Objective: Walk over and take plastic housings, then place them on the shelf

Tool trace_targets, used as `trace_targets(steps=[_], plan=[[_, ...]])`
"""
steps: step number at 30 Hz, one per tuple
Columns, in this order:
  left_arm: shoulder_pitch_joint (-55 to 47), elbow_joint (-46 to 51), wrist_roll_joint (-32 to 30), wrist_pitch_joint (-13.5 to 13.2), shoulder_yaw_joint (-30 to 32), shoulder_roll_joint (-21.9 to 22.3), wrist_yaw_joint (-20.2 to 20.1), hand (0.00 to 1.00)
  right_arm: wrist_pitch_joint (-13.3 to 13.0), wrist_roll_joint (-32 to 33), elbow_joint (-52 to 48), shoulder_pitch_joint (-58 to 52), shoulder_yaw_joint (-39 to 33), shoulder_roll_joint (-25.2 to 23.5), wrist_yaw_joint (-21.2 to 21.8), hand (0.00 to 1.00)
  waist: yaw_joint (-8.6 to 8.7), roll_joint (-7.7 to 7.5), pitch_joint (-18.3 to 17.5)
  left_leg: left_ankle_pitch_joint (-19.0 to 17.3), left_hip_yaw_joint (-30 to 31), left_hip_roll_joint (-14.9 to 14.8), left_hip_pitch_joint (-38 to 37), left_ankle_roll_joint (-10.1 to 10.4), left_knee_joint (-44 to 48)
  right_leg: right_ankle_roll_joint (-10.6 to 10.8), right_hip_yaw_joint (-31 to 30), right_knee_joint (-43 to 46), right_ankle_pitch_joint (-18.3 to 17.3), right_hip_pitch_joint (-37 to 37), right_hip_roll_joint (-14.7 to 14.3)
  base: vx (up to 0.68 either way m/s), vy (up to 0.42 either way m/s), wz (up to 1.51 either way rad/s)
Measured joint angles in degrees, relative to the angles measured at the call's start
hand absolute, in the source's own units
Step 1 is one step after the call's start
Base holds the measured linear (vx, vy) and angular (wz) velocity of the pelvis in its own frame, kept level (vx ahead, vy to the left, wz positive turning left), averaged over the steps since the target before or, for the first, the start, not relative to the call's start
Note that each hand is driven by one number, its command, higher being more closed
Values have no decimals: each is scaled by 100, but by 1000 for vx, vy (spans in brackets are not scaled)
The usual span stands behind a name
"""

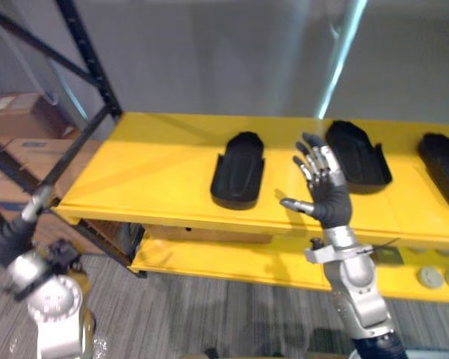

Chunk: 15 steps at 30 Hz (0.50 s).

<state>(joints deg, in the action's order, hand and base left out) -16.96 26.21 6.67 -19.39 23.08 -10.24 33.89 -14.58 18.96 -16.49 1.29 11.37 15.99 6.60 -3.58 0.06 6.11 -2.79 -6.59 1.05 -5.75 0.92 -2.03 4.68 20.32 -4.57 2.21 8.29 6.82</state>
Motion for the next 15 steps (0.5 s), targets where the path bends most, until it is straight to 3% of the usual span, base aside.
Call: trace_targets(steps=[3,8,12,15], plan=[[-567,0,84,85,38,353,-261,0,206,68,114,-18,305,119,543,0,-62,-93,-56,52,-22,15,-19,30,-259,-12,37,18,-40,-37,25,-121,12,12],[-776,-88,366,37,31,601,-563,0,239,274,194,-17,566,380,1449,0,-182,-253,-155,137,13,22,-8,14,-285,61,180,99,-63,-35,56,-4,13,12],[-732,-98,418,-115,-161,630,-750,0,346,259,360,18,830,580,1603,0,-204,-414,-236,172,156,49,73,-26,-281,65,333,104,-64,-38,76,58,7,22],[-705,-113,416,-174,-222,628,-808,0,482,214,684,129,857,659,1533,0,-226,-420,-220,184,157,71,75,-44,-257,68,334,127,-61,-39,104,43,26,5]])
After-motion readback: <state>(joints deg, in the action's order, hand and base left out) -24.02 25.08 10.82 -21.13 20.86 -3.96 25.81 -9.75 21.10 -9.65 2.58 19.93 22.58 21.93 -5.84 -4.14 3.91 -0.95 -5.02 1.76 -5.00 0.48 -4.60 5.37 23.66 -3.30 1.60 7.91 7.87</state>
